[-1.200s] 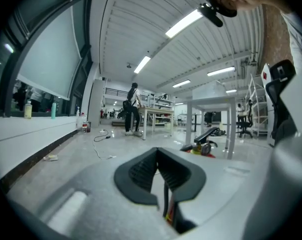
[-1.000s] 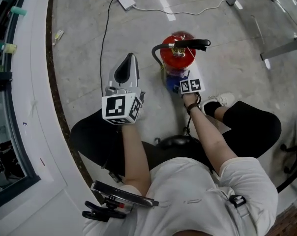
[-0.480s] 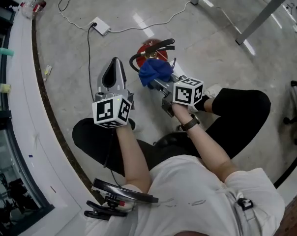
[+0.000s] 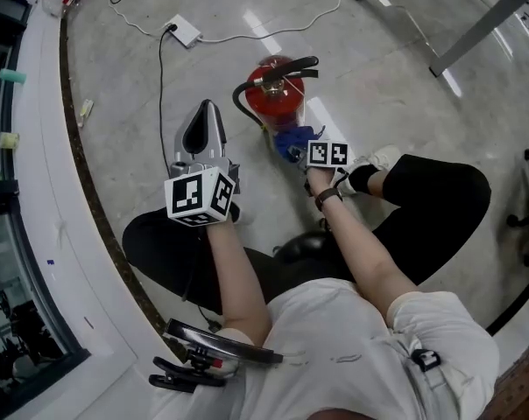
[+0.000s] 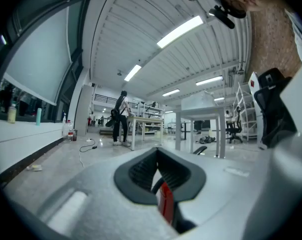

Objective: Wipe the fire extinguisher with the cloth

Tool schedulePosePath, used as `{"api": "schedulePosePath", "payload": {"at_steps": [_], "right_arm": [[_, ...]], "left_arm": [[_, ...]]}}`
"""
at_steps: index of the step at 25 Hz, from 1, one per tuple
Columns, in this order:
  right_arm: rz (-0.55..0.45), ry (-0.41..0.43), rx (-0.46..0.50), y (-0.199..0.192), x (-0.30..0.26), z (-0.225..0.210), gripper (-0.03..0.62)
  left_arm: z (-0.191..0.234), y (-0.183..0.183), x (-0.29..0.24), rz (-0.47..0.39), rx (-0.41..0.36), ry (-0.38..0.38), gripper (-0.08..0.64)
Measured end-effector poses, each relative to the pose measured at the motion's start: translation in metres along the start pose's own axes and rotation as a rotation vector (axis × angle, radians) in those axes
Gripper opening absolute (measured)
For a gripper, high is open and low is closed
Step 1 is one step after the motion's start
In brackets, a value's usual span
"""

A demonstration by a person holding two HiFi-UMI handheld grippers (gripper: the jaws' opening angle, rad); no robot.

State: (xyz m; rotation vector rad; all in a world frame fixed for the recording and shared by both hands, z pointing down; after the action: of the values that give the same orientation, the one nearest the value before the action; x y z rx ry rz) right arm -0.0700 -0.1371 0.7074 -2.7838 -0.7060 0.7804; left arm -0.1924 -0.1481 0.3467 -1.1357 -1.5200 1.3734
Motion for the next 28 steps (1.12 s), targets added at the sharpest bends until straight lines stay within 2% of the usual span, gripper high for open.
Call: {"api": "schedulePosePath", "payload": {"at_steps": [4, 7, 12, 14, 17, 21, 23, 26, 28], "right_arm": [[0.127, -0.159, -0.079, -0.038, -0.049, -0.081, 0.098], [0.199, -0.247, -0.037, -0.043, -0.073, -0.12, 0.098], [0.315, -0.298, 0.043, -0.046, -0.08, -0.149, 0.098], [0.272, -0.315, 0.007, -0.037, -0.059, -0.149, 0.098], [0.102, -0.205, -0.077, -0.007, -0.008, -0.109, 0.098], [-0.159, 0.07, -0.149, 0.029, 0.061, 0.003, 0.095], [-0.237, 0.195, -0.082, 0.046, 0.094, 0.066, 0.094], [-0.287, 0.355, 0.04, 0.075, 0.128, 0.15, 0.092], [-0.303, 0.459, 0.064, 0.09, 0.134, 0.193, 0.092]], "left_arm": [[-0.004, -0.011, 0.008, 0.037, 0.004, -0.005, -0.002], [-0.006, -0.015, 0.01, 0.051, -0.003, -0.018, -0.002], [0.008, -0.028, 0.013, 0.08, -0.015, 0.018, -0.002], [0.013, -0.025, 0.013, 0.067, -0.013, 0.03, -0.002], [0.006, -0.02, 0.009, 0.043, -0.004, 0.004, -0.001], [-0.006, -0.024, 0.001, 0.04, 0.02, -0.028, -0.002], [-0.013, -0.022, -0.006, 0.03, 0.051, -0.037, -0.002], [-0.028, -0.013, -0.016, 0.012, 0.059, -0.057, -0.002], [-0.034, -0.009, -0.017, 0.007, 0.052, -0.065, -0.002]]}}
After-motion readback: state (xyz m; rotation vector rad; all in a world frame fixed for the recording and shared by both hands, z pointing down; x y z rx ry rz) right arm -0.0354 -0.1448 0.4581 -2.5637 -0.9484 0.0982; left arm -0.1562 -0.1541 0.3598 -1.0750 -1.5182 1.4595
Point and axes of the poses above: the fingertips, and each gripper's own axes: x backward along the fingers, z to its left, y out of its top, the point moved 2 cm from there along x, backward along the fingers, and after that the axes turned 9 degrees about -x, right-handed, at the moved point
